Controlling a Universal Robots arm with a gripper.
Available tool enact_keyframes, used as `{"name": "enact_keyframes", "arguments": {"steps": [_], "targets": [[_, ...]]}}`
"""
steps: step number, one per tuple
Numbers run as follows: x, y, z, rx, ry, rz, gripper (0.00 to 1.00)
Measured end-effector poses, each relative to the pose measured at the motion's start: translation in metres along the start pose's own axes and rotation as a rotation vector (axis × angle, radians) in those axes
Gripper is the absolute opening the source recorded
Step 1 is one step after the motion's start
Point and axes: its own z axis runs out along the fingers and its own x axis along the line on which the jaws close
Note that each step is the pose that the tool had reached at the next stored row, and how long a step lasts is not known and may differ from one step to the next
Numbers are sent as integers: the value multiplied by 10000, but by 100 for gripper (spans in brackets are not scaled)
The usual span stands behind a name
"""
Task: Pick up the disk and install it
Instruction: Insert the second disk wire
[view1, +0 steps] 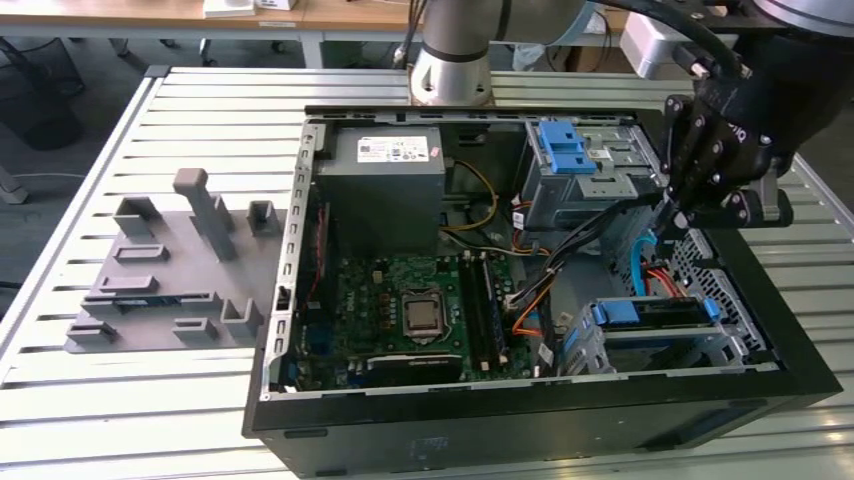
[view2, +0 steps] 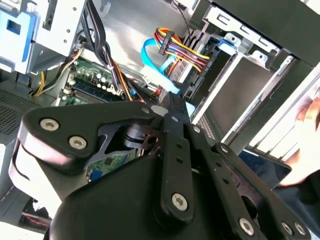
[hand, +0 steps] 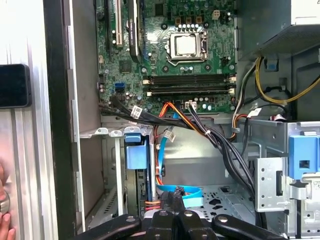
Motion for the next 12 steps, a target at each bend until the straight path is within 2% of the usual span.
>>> {"name": "enact_keyframes", "arguments": {"steps": [4,12], "targets": [[-3,2,15,7,34,-2,11],[-5,7,146,11,107,-5,11]]}}
